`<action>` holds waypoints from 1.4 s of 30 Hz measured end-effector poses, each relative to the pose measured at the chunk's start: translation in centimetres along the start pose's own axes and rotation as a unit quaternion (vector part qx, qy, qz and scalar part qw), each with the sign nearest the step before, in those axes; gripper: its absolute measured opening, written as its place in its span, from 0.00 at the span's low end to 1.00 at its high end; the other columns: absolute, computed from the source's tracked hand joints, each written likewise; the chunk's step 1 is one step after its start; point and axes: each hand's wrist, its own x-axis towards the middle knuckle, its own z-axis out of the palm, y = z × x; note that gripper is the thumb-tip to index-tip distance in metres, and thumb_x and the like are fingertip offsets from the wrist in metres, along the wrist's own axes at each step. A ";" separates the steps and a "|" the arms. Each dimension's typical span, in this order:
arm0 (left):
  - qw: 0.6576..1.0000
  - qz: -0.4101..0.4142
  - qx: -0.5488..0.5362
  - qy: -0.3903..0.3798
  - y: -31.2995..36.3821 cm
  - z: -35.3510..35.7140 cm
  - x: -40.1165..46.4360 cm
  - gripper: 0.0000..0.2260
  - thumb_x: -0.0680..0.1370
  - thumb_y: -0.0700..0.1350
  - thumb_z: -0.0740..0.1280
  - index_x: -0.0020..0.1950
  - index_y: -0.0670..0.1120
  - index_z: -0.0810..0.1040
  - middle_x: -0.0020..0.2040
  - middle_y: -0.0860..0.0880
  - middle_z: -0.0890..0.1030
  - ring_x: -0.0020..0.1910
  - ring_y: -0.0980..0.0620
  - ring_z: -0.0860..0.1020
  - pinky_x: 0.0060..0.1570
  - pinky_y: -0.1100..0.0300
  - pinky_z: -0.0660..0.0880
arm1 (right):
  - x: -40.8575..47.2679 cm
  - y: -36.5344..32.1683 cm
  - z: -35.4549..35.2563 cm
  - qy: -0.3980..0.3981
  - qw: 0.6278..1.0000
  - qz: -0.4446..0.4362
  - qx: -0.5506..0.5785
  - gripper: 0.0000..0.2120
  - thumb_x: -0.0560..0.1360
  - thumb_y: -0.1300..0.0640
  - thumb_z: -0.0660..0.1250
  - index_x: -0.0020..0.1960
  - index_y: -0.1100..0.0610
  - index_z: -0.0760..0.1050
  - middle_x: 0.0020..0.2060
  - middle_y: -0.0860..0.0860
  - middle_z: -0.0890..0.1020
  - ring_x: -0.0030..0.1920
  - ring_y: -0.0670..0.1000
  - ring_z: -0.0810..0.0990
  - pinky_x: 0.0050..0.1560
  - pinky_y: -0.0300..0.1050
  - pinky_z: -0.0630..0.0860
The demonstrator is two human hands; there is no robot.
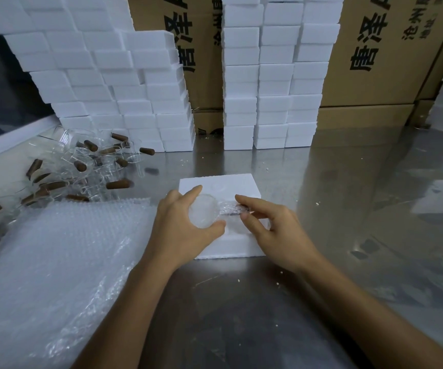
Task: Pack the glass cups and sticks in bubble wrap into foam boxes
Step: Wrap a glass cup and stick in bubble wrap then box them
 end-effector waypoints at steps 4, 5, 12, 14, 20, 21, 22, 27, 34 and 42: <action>0.994 -0.003 0.106 0.002 0.0 0.0 0.1 0.40 0.69 0.67 0.70 0.76 0.52 0.66 0.60 0.48 0.74 0.65 0.46 0.70 0.66 0.48 0.61 | 0.0 0.1 0.0 0.007 1.000 0.004 -0.003 0.18 0.80 0.56 0.66 0.69 0.49 0.76 0.57 0.40 0.81 0.53 0.39 0.80 0.53 0.22 0.67; 0.995 -0.004 0.099 -0.001 0.0 0.0 0.1 0.40 0.69 0.66 0.70 0.77 0.52 0.65 0.60 0.48 0.74 0.65 0.45 0.70 0.66 0.48 0.62 | 0.0 0.1 0.1 0.007 1.000 0.005 -0.005 0.18 0.80 0.56 0.66 0.69 0.49 0.76 0.57 0.41 0.82 0.54 0.38 0.80 0.53 0.21 0.67; 0.991 -0.007 0.133 -0.004 0.3 0.2 0.0 0.40 0.70 0.67 0.68 0.78 0.52 0.62 0.65 0.47 0.73 0.67 0.46 0.67 0.64 0.49 0.67 | 0.0 0.4 0.0 -0.033 0.998 0.011 -0.046 0.22 0.81 0.51 0.64 0.74 0.48 0.69 0.65 0.41 0.78 0.61 0.37 0.74 0.59 0.21 0.62; 0.989 -0.002 0.147 -0.001 0.4 0.4 0.0 0.42 0.70 0.68 0.67 0.79 0.51 0.60 0.65 0.46 0.73 0.67 0.45 0.66 0.64 0.49 0.67 | 0.0 0.5 0.1 -0.042 0.997 0.009 -0.058 0.23 0.81 0.51 0.64 0.75 0.48 0.68 0.68 0.41 0.75 0.63 0.36 0.71 0.58 0.18 0.58; 0.998 -0.020 0.057 0.019 0.5 0.9 -0.4 0.46 0.66 0.70 0.71 0.77 0.50 0.62 0.67 0.48 0.73 0.68 0.48 0.65 0.62 0.53 0.68 | -0.2 0.5 0.1 -0.013 0.999 0.004 -0.048 0.22 0.80 0.52 0.66 0.74 0.50 0.70 0.68 0.43 0.75 0.68 0.43 0.70 0.69 0.47 0.72; 0.999 -0.020 0.048 0.014 0.4 0.8 -0.5 0.46 0.64 0.72 0.70 0.76 0.51 0.65 0.66 0.48 0.73 0.67 0.48 0.65 0.61 0.53 0.69 | -0.2 0.6 0.0 -0.003 0.999 0.001 -0.050 0.22 0.80 0.52 0.66 0.73 0.50 0.71 0.68 0.44 0.76 0.68 0.44 0.71 0.68 0.48 0.72; 0.999 -0.020 0.039 0.005 0.4 0.7 -0.4 0.48 0.61 0.75 0.67 0.75 0.51 0.67 0.65 0.49 0.74 0.67 0.48 0.66 0.60 0.53 0.69 | -0.2 0.6 0.0 0.008 0.999 -0.001 -0.054 0.21 0.79 0.52 0.67 0.71 0.51 0.72 0.67 0.45 0.76 0.67 0.45 0.72 0.67 0.49 0.72; 0.997 -0.021 -0.066 -0.020 -0.3 -0.4 -0.3 0.44 0.57 0.73 0.71 0.70 0.57 0.70 0.50 0.60 0.72 0.52 0.58 0.72 0.46 0.69 0.67 | 0.2 1.3 -0.3 0.032 0.997 0.027 -0.064 0.18 0.78 0.52 0.68 0.67 0.52 0.75 0.67 0.45 0.72 0.66 0.42 0.70 0.66 0.32 0.64; 0.990 -0.004 -0.093 -0.101 -1.5 -1.7 0.6 0.30 0.68 0.57 0.77 0.69 0.58 0.74 0.52 0.61 0.74 0.53 0.64 0.73 0.48 0.70 0.65 | 0.5 1.8 -0.4 0.050 0.996 0.065 -0.034 0.13 0.77 0.52 0.70 0.61 0.51 0.80 0.64 0.42 0.70 0.60 0.36 0.68 0.52 0.13 0.54; 0.988 -0.012 -0.104 -0.113 -1.5 -1.4 0.7 0.30 0.69 0.54 0.78 0.70 0.56 0.74 0.56 0.57 0.75 0.57 0.58 0.73 0.53 0.66 0.67 | 0.7 1.8 -0.5 0.032 0.995 0.092 -0.005 0.09 0.78 0.51 0.69 0.57 0.49 0.81 0.69 0.45 0.70 0.62 0.37 0.68 0.61 0.31 0.60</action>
